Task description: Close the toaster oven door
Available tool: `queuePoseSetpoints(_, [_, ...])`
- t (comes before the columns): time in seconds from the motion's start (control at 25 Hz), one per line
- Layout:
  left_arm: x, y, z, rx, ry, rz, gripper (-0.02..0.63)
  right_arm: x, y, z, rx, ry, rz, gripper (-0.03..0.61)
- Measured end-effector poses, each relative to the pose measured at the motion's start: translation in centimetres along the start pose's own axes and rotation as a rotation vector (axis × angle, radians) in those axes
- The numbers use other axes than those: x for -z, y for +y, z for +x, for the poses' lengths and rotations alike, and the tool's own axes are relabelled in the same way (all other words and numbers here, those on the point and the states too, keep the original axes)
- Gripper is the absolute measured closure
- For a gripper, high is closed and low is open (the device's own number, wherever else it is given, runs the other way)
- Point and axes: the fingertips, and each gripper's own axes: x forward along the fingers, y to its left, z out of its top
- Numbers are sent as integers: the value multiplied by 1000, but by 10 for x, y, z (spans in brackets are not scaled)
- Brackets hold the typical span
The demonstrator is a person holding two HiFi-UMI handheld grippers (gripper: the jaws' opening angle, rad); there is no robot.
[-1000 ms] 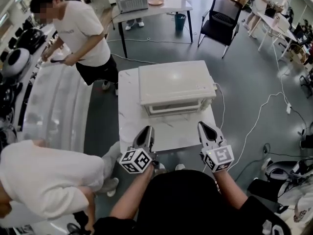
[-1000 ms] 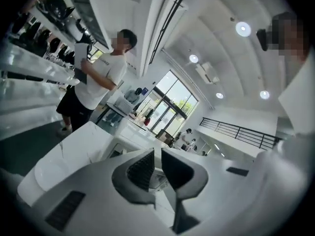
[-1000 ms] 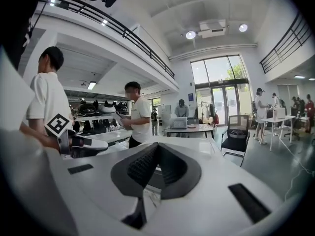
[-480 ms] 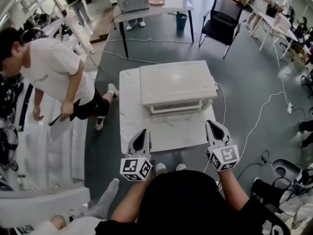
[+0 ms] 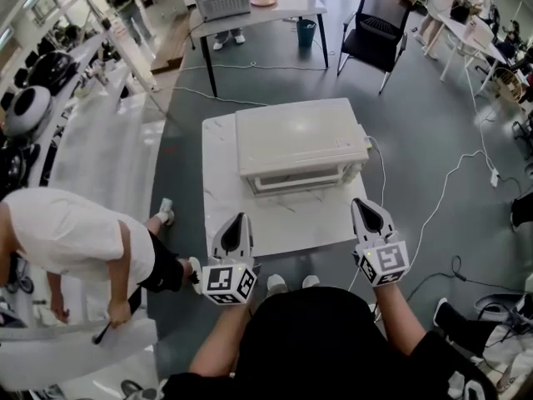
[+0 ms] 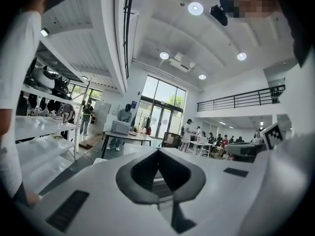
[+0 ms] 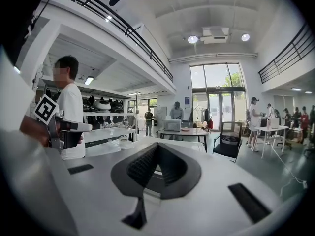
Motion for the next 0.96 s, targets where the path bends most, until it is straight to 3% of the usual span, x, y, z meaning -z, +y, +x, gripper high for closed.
queuePoseSetpoints(0.96, [4, -1, 7, -22, -4, 20, 597, -2, -1, 9, -21, -6, -5, 557])
